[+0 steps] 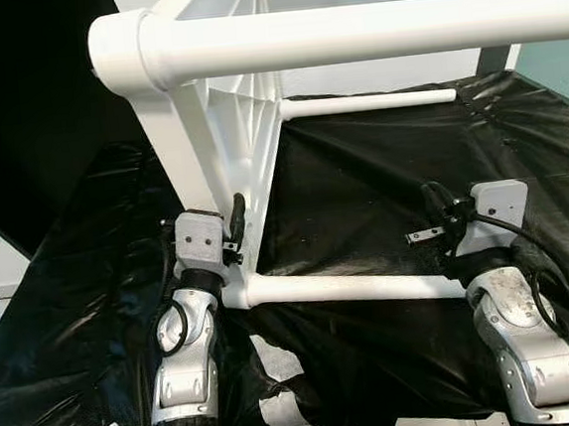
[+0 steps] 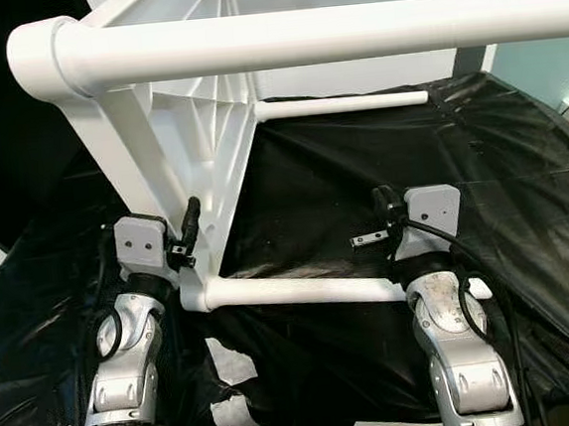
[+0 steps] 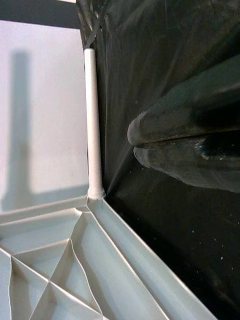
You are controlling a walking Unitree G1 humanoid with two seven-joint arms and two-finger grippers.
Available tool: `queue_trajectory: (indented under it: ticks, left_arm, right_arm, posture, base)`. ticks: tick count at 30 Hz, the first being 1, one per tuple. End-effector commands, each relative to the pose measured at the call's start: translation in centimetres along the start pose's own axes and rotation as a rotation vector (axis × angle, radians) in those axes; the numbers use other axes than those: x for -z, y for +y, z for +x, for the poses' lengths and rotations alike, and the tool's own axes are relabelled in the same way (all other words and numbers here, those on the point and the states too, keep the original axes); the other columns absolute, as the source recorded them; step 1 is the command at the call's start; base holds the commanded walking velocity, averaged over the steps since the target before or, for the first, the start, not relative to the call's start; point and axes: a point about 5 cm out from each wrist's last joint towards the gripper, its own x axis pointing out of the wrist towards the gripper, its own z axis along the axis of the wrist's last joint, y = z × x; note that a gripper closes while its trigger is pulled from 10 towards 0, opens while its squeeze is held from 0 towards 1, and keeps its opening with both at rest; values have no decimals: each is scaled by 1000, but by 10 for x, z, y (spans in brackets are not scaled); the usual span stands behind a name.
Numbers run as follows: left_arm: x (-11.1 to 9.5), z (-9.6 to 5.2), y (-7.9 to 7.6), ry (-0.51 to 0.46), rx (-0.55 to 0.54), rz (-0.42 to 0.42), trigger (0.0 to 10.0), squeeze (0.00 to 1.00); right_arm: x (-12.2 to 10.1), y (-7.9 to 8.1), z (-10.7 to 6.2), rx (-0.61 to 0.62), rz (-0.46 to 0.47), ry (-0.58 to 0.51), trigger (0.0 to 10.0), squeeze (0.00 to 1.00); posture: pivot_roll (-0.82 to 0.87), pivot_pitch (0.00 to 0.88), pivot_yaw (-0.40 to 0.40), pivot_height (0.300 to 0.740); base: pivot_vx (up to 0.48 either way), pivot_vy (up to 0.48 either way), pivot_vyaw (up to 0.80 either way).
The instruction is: Building children table
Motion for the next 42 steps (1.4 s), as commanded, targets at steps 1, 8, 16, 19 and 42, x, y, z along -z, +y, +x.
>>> queue_trajectory:
  ticks: [1,8,16,19,42]
  left_arm:
    - [37,-22,28,188,-367,40,0,0]
    - [44,-41,24,223,-297,59,0,0]
    - [38,-64,37,221,-346,107,0,0]
    - [37,-69,38,226,-355,113,0,0]
    - [10,-39,-20,23,-10,-110,10000,0]
  right_arm:
    - [1,4,2,-16,13,3,10000,0]
    - [0,3,3,-19,7,2,10000,0]
    - [0,0,3,-18,-1,2,10000,0]
    - [0,0,4,-21,-2,1,10000,0]
    - [5,-2,2,0,-80,18,10000,0]
  posture:
    - [152,0,101,740]
    - [147,0,94,740]
    - [163,0,88,740]
    - [164,0,88,740]
    - [139,0,100,740]
  base:
    - [0,0,0]
    - [0,0,0]
    - [0,0,0]
    - [0,0,0]
    - [0,0,0]
